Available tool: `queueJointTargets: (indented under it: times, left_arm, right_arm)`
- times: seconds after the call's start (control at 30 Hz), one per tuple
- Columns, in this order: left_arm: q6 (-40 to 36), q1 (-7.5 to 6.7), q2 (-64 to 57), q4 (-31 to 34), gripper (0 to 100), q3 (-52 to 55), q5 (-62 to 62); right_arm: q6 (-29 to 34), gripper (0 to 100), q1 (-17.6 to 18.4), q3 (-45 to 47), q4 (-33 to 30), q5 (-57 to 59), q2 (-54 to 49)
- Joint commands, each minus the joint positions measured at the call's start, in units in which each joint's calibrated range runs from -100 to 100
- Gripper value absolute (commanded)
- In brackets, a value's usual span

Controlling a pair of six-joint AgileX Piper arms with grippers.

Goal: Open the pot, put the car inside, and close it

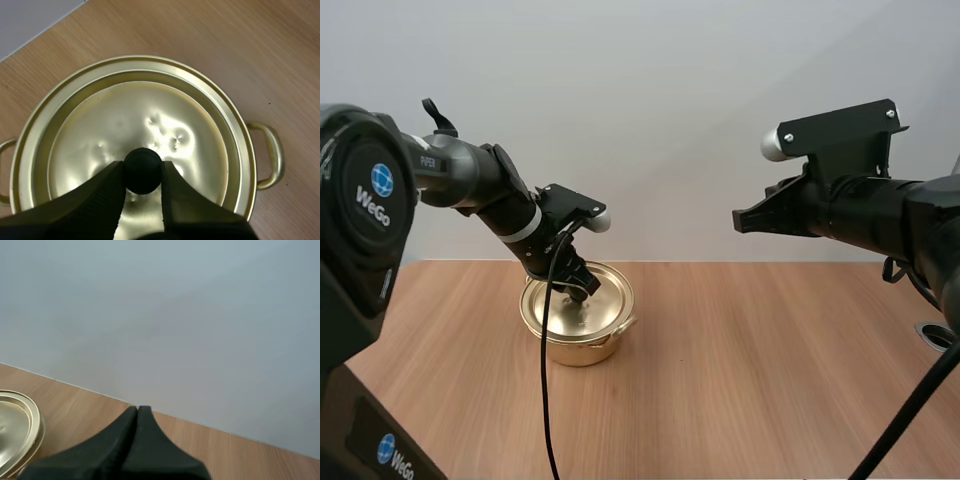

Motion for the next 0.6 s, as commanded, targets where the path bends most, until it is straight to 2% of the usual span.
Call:
queueJointTargets:
  times: [0.0, 0.3, 0.37, 0.4, 0.43, 0.5, 0.57]
  left_arm:
    - [0.06, -0.01, 0.7, -0.03, 0, 0.02, -0.49]
    - [0.88, -0.01, 3.0, -1.09, 0, 0.02, -2.45]
    - [1.5, -0.01, 3.0, -1.14, 6, 0.02, -2.45]
    - [1.5, -0.01, 2.88, -1.24, 12, 0.02, -2.45]
    - [1.5, -0.01, 2.88, -1.28, 23, 0.02, -2.45]
    - [1.5, -0.01, 2.88, -1.82, 50, 0.02, -3.23]
    - [0.84, -0.01, 2.88, -1.96, 92, 0.02, -4.54]
  right_arm:
    - [0.06, 0, 0.02, -0.01, 0.01, 0.31, 0.07]
    - [0.06, 0, 0.02, -0.01, -0.54, 1.65, 0.07]
    - [0.06, 0, 0.02, -0.01, -0.64, 1.65, 0.07]
    - [0.06, 0, 0.02, -0.01, -0.64, 1.65, 0.07]
    - [0.06, 0, 0.02, -0.01, -0.64, 1.65, 0.07]
    - [0.27, 0, 0.02, -0.01, -0.74, 1.65, 0.07]
    - [0.4, 0, 0.02, -0.01, -0.85, 1.65, 0.07]
